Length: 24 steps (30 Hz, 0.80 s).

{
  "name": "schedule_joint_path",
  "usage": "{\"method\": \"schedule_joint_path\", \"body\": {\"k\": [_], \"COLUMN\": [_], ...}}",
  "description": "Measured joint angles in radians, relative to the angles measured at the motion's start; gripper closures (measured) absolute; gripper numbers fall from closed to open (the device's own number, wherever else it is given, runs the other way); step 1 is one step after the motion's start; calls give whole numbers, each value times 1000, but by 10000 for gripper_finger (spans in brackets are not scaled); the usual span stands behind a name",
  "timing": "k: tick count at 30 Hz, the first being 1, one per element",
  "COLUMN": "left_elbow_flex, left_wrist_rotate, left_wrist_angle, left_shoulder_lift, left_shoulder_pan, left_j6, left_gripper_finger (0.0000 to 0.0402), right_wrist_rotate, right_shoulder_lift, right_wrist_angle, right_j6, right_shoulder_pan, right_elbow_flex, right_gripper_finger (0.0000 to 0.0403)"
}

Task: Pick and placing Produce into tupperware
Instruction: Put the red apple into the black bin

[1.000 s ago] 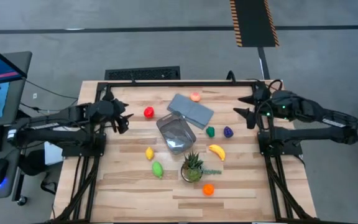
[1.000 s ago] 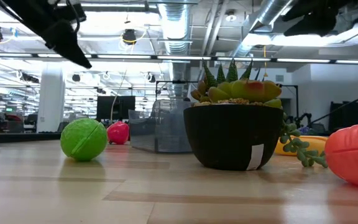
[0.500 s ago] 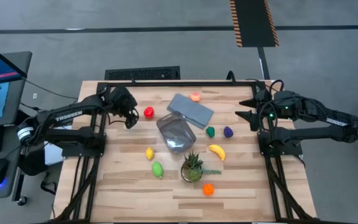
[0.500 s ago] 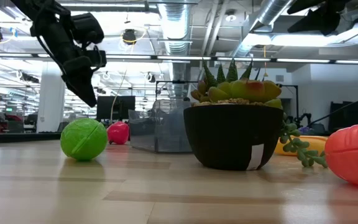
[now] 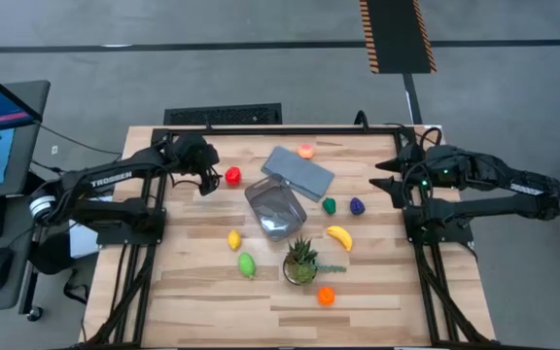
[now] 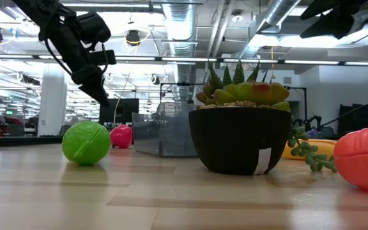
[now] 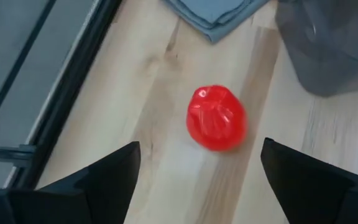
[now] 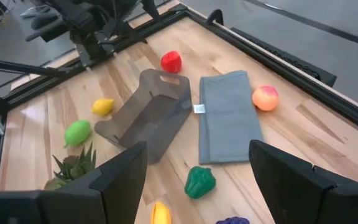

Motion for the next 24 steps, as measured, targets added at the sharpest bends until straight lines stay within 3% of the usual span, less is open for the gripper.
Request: {"method": "schedule_joint_path", "body": {"k": [8,24], "left_elbow_flex": [13,197], "left_wrist_rotate": [31,121], "left_wrist_angle": [25,20], "left_shoulder_lift": [166,408], "left_shoulder_pan": [32,53], "left_j6": [-42,32], "left_gripper_finger": [77,77], "right_wrist_rotate": [22,22], "right_shoulder_lift": [0,0], "right_wrist_angle": [0,1], "right_j6": [-8,18], "right_shoulder_pan": [0,0], "right_elbow_flex": [0,-1], "right_gripper_finger": [100,100]}}
